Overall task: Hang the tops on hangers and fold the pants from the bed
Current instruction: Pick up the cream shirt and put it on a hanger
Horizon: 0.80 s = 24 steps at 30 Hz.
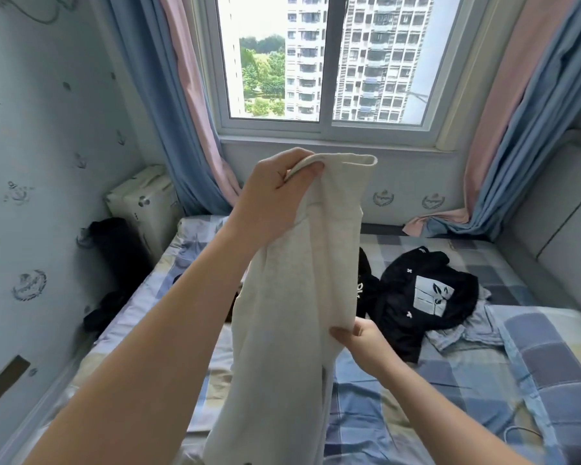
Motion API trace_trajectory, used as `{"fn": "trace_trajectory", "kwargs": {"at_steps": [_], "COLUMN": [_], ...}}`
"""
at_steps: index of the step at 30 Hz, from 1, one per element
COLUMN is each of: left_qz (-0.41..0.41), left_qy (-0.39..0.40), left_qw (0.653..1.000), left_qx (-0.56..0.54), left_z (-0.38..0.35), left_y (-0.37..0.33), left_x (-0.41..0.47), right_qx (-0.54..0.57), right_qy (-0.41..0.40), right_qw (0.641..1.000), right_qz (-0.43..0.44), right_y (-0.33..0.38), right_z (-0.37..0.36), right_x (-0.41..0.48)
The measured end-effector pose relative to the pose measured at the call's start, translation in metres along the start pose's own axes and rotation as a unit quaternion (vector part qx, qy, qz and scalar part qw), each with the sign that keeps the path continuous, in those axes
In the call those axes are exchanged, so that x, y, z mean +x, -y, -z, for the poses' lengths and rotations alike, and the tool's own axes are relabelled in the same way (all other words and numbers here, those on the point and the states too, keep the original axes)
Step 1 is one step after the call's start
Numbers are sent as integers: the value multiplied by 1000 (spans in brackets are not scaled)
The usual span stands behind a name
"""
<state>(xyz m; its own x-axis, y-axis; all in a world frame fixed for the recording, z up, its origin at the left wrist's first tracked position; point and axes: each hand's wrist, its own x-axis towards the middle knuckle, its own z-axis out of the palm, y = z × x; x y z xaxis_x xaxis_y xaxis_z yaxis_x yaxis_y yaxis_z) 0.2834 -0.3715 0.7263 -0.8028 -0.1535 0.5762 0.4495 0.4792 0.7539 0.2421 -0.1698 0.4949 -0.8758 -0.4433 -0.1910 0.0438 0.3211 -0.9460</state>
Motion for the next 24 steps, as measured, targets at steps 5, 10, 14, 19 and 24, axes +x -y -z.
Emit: {"fn": "trace_trajectory", "kwargs": {"at_steps": [5,10,14,19,24], "left_qz": [67,163,235,249,242], "left_qy": [-57,-66,3,38,123], "left_qw": [996,984,972,968,960], "left_qx": [5,29,26,-22,-76], "left_z": [4,-8,-25,-40,-62], "left_y": [35,82,98,92,65], "left_x": [9,1,-15,-46,-76], "right_qx": [23,54,89,163,175], "right_qy": [-28,-51,-89,-132,-133], "right_qw": [999,996,989,976,974], "right_qz": [13,54,74,53,55], "right_y": [22,70,108,140,162], "right_z": [15,29,35,47,46], "right_x": [-3,-6,-1,4,5]}}
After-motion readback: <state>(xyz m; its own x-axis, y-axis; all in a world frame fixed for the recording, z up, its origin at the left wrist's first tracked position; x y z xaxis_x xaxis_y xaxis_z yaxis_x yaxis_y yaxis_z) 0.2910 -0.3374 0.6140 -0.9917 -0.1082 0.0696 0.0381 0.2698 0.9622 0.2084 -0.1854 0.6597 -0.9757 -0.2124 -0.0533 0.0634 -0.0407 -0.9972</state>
